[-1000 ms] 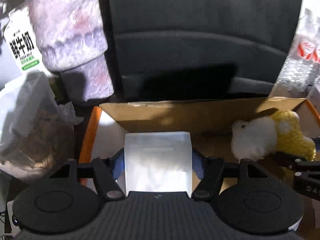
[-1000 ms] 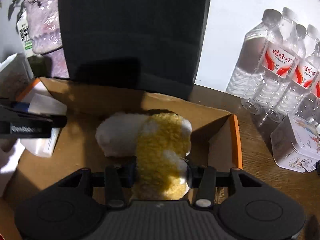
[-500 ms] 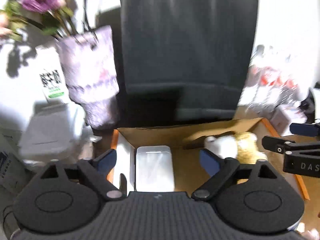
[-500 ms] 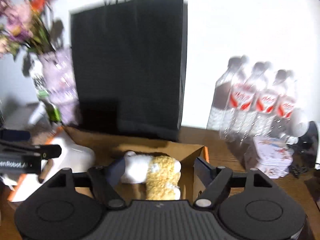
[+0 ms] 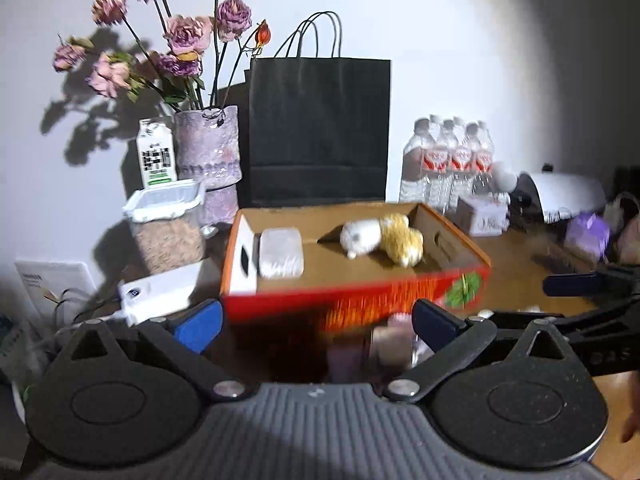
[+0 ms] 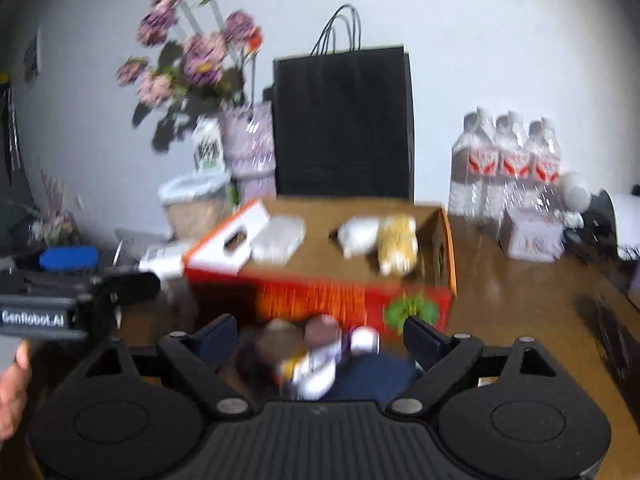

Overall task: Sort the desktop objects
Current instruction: 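Move the left tool toward the crumpled clear plastic wrap while the right tool approaches the navy pouch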

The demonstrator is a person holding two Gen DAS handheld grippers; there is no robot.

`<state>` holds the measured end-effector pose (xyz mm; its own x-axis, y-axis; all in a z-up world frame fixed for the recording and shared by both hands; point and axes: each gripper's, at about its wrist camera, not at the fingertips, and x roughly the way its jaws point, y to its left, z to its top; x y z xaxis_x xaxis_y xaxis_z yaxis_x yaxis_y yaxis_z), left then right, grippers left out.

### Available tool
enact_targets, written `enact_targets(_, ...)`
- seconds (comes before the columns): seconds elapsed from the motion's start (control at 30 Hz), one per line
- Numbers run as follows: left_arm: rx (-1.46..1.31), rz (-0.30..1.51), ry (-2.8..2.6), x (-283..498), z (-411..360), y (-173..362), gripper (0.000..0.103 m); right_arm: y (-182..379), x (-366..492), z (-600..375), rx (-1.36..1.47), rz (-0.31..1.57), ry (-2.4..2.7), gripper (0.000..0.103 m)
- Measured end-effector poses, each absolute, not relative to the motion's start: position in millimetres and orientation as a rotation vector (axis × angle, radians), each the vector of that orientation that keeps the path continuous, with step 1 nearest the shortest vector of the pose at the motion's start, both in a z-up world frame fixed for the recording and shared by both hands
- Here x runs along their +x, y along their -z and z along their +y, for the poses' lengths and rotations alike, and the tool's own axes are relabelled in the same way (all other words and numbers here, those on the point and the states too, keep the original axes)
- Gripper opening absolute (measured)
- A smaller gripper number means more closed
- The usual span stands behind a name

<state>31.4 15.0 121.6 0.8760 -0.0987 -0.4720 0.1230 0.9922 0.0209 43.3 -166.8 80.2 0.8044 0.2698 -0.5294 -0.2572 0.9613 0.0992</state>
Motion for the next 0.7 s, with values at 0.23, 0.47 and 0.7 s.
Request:
enact_targets(0.23, 0.009, 0.506, 0.122, -35.8, 21.6, -64.6, 0.103, -33.5, -23.2, -174.7, 0.042, 0.599, -0.305, 0.09)
enact_targets(0.47, 0.048, 0.531, 0.086, -58.5, 33.3, -31.1, 0.103, -15.7, -50.9, -173.1, 0.01, 0.594, -0.327, 0.09)
enact_targets(0.7, 0.019, 0.54, 0.102, -57.0, 34.0, -27.1, 0.103, -10.7, -49.8, -169.8, 0.005, 0.606, -0.287, 0.09)
